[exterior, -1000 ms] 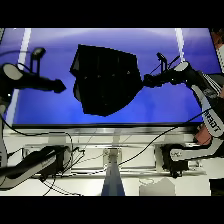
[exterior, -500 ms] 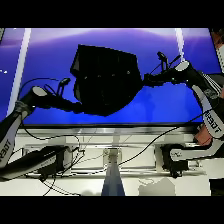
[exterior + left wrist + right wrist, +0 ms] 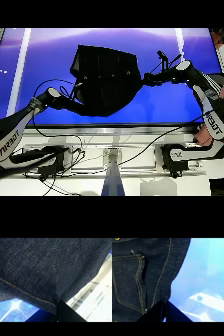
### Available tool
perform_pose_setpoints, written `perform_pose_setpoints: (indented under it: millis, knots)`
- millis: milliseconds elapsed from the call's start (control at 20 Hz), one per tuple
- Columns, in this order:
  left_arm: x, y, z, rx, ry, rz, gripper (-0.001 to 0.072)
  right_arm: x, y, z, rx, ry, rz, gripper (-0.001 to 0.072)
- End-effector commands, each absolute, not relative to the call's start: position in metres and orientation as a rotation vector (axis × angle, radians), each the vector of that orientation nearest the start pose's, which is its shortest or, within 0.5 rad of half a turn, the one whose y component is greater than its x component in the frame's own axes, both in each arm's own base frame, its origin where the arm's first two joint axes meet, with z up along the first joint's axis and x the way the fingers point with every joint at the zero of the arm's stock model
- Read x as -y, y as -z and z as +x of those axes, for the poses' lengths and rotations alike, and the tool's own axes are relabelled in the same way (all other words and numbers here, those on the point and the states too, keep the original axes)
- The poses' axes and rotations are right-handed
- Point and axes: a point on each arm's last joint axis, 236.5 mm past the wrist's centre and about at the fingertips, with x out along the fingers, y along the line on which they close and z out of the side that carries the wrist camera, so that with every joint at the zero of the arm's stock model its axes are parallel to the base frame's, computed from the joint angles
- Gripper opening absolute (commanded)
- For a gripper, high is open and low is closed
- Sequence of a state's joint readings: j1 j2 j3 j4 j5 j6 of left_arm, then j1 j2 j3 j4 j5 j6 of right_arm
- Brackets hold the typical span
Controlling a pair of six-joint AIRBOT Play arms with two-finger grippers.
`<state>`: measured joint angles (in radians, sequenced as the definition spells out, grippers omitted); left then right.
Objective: Fold the clothes and pants, and hang the long-sleeved shirts on hangers.
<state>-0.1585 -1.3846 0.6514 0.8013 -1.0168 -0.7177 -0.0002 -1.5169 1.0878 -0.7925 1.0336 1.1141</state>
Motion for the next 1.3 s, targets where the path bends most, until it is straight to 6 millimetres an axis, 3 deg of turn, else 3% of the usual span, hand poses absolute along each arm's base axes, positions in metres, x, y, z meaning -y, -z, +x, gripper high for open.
perform_pose_setpoints:
  millis: [0,100,200,300,400,500,600,700,800,900,1000,1150,1250]
  knots:
    - [0.185,0.099,0.274,-1.316,0.896,-0.059,0.0025,-0.138,0.016,0.409,-1.163,-0.577,0.329,0.0028]
    - [0.183,0.061,0.313,-1.182,0.882,-0.01,0.0025,-0.132,-0.023,0.416,-1.062,-0.578,0.246,0.0028]
    - [0.174,0.002,0.354,-1.005,0.843,0.029,0.0025,-0.13,-0.073,0.419,-0.938,-0.591,0.17,0.0028]
    - [0.153,-0.073,0.384,-0.811,0.777,0.069,0.0025,-0.13,-0.124,0.415,-0.807,-0.611,0.102,0.0029]
    - [0.126,-0.152,0.395,-0.621,0.693,0.112,0.0025,-0.133,-0.179,0.403,-0.678,-0.621,0.077,0.0029]
    - [0.102,-0.225,0.385,-0.444,0.601,0.158,0.0026,-0.142,-0.235,0.384,-0.546,-0.654,0.094,0.0029]
    - [0.083,-0.291,0.361,-0.257,0.495,0.205,0.0026,-0.158,-0.292,0.357,-0.411,-0.721,0.153,0.0029]
    - [0.072,-0.353,0.328,-0.064,0.397,0.243,0.0026,-0.172,-0.341,0.323,-0.294,-0.794,0.208,0.0029]
    - [0.069,-0.404,0.288,0.107,0.328,0.271,0.0026,-0.18,-0.374,0.291,-0.225,-0.848,0.277,0.0029]
    - [0.073,-0.42,0.259,0.169,0.318,0.295,0.0025,-0.184,-0.384,0.268,-0.248,-0.868,0.357,0.0029]
    - [0.08,-0.397,0.253,0.074,0.361,0.298,0.0025,-0.19,-0.359,0.258,-0.394,-0.885,0.408,0.0028]
    - [0.087,-0.316,0.287,-0.185,0.449,0.149,0.0025,-0.202,-0.289,0.273,-0.591,-0.832,0.498,0.0028]
    - [0.09,-0.251,0.325,-0.337,0.488,0.017,0.0025,-0.208,-0.237,0.305,-0.627,-0.74,0.544,0.0028]
